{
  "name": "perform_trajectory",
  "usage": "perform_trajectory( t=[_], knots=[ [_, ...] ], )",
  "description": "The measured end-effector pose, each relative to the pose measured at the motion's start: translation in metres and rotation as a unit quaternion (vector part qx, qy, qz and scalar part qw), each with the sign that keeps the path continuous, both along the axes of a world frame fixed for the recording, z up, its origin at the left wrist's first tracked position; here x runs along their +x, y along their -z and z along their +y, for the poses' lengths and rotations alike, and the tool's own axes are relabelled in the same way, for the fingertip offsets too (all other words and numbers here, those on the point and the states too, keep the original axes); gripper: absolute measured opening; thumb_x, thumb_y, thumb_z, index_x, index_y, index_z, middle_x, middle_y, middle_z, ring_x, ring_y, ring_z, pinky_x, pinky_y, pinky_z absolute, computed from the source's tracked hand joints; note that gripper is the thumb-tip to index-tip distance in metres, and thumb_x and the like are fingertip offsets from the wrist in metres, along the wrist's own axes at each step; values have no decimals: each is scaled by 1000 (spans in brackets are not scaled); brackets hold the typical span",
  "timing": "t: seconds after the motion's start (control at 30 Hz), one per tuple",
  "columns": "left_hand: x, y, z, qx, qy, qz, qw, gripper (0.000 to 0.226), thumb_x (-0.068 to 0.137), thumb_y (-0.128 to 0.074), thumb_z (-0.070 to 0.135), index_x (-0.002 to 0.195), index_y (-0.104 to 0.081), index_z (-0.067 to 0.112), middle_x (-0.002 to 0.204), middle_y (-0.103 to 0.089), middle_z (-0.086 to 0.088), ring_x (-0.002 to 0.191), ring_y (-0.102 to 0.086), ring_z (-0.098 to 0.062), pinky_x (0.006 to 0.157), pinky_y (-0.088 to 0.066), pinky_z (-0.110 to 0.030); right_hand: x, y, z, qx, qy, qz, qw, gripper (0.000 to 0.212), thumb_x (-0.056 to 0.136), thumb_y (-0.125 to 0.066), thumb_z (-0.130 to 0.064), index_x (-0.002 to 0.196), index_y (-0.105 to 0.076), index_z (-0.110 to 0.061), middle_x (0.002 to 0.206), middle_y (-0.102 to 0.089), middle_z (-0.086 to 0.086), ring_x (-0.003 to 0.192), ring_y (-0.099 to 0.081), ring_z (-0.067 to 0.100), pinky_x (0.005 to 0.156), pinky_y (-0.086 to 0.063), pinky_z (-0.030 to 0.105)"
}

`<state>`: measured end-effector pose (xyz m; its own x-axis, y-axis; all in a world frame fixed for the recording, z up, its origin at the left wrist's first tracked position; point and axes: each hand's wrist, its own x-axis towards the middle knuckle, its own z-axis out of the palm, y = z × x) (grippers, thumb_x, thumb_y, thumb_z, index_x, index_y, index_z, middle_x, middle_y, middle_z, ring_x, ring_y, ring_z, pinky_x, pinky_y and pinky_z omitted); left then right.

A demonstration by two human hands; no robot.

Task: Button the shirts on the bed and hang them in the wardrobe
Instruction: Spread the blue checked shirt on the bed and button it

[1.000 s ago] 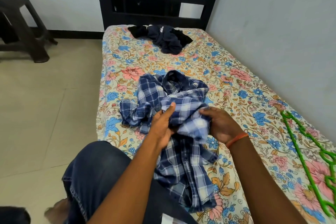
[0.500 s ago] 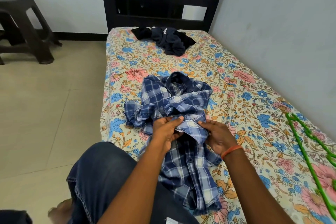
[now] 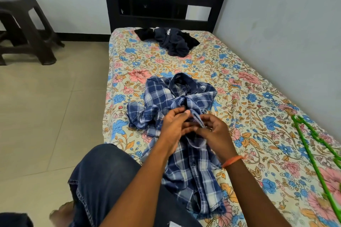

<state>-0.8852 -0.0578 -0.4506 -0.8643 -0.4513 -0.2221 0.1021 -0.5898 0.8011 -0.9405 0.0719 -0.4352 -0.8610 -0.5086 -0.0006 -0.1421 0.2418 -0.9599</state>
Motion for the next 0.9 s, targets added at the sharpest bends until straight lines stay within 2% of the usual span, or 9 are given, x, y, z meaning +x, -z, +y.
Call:
perform_trajectory(
  t=[0.1, 0.23, 0.3, 0.37, 0.4, 0.53, 0.63, 0.73, 0.9],
  knots=[
    [1, 1, 1, -125, -20, -21, 992, 19, 93, -63, 5, 111, -61, 11, 101, -74, -8, 88, -70, -18, 73, -56, -24, -7, 3, 5, -178, 38, -231, 956, 23, 91, -58, 6, 112, -62, -3, 105, -73, 15, 93, -72, 31, 72, -61, 41],
    [4, 18, 7, -386, -43, -150, 909, 23, 86, -73, 30, 104, -61, 23, 102, -63, 6, 92, -61, -8, 76, -49, -21, -13, 16, 12, -302, 99, -364, 876, 23, 94, -49, 6, 116, -56, 5, 111, -67, 26, 87, -73, 32, 67, -62, 42],
    [4, 17, 11, -314, -15, -180, 932, 26, 88, -70, 38, 102, -62, 17, 100, -63, 2, 86, -62, -10, 72, -54, -27, -10, 25, 14, -329, 113, -390, 853, 37, 88, -51, 7, 125, -50, 6, 119, -63, 31, 94, -71, 36, 73, -62, 45],
    [5, 9, 14, -227, 34, -157, 960, 12, 96, -60, 23, 96, -67, 13, 91, -65, -4, 72, -64, -14, 64, -58, -30, -7, 31, 14, -349, 133, -406, 834, 49, 81, -50, 8, 129, -42, 5, 121, -57, 36, 93, -70, 39, 72, -62, 46],
    [5, 7, 13, -258, 52, -135, 955, 14, 96, -55, 12, 94, -69, 13, 89, -66, -5, 69, -63, -15, 65, -60, -32, -7, 32, 15, -357, 142, -410, 827, 52, 79, -48, 9, 130, -40, 4, 123, -55, 38, 94, -69, 41, 70, -62, 45],
    [11, 11, 12, -536, 72, -67, 838, 20, 81, -63, 6, 90, -72, 22, 100, -58, 4, 86, -59, -13, 75, -54, -25, -11, 31, 20, -379, 135, -393, 827, 55, 81, -41, 9, 136, -42, 8, 132, -54, 35, 117, -59, 44, 82, -59, 50],
    [11, 16, 11, -649, 99, -32, 754, 11, 81, -70, 17, 89, -71, 23, 102, -54, 8, 101, -50, -14, 86, -46, -27, -11, 26, 22, -327, 121, -340, 873, 33, 92, -34, 11, 112, -56, -3, 110, -65, 27, 96, -66, 36, 75, -61, 44],
    [12, 16, 10, -675, 132, -31, 725, 14, 82, -69, 16, 95, -70, 22, 104, -54, 8, 104, -44, -15, 89, -43, -29, -11, 24, 23, -303, 119, -318, 890, 30, 93, -37, 12, 105, -55, -9, 106, -64, 23, 94, -64, 35, 84, -55, 48],
    [12, 16, 13, -688, 114, -43, 715, 12, 85, -71, 24, 97, -71, 25, 100, -56, 9, 101, -42, -13, 86, -42, -31, -10, 19, 23, -298, 101, -330, 890, 24, 97, -41, 7, 106, -57, -8, 97, -71, 19, 82, -70, 30, 68, -60, 42]
  ],
)
